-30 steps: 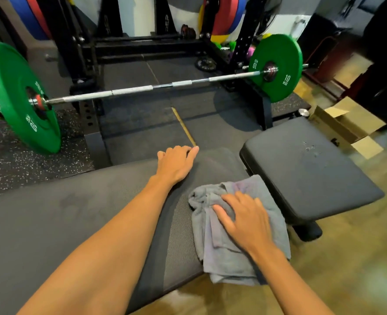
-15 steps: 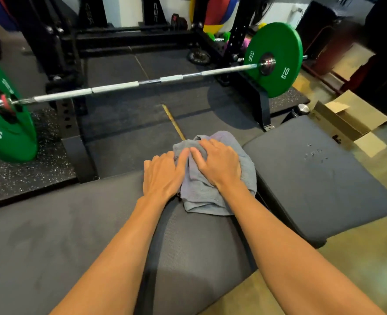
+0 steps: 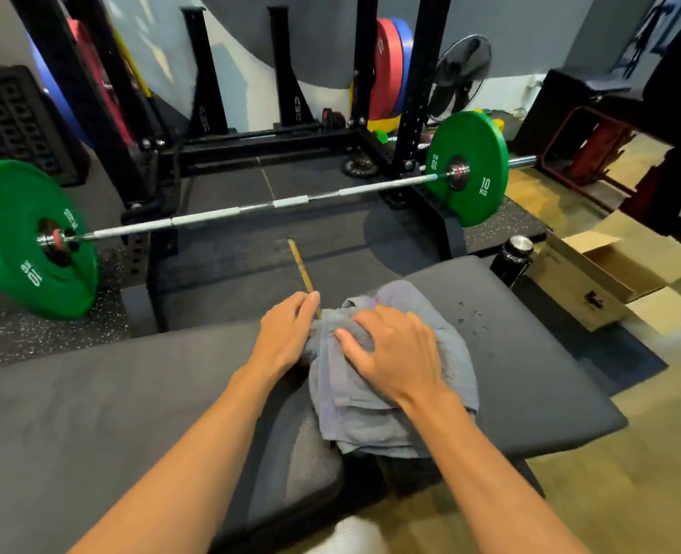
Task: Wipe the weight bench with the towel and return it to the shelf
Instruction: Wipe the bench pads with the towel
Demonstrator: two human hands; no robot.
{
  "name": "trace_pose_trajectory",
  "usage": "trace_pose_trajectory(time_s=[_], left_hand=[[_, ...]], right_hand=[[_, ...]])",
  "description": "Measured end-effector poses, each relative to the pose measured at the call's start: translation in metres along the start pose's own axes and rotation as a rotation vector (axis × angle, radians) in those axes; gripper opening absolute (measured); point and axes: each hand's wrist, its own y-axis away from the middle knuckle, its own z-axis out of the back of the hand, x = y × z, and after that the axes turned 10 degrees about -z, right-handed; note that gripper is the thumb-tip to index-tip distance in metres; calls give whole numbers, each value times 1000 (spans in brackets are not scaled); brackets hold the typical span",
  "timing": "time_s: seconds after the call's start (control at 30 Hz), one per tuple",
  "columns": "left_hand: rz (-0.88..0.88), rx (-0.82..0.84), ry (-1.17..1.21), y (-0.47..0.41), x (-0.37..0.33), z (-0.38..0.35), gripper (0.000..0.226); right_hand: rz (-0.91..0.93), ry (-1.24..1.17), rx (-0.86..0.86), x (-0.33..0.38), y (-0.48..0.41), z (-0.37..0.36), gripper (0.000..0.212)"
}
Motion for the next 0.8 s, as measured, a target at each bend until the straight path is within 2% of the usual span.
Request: trace_pose_trajectory(time_s=[0.07,0.17,0.23,0.27,0.37,0.5,0.8], left_hand=[[-10,-1,33,-9,-14,-19,38],[3,66,-7,-24,-15,-48,28],[15,130,-65,-35,-7,-66,35],[18,150,-87,-40,-2,-73,39],[5,158,-67,-55,7,-90,39],[31,167,-12,-65,16,-108,44],[96,190,43,-66,9,-108,44]], right_hand=[[-7,60,-11,-28,-10,18,34],[-215,199,230,-65,-14,18,47],[-332,287,395,-78,-6,-2,55],[-359,327,419,-83,0,-14,58],[-364,414,328,-88,9,-39,62],[-324,401,154,-95,9,-51,58],[-286,328,110,-94,4,-48,38]])
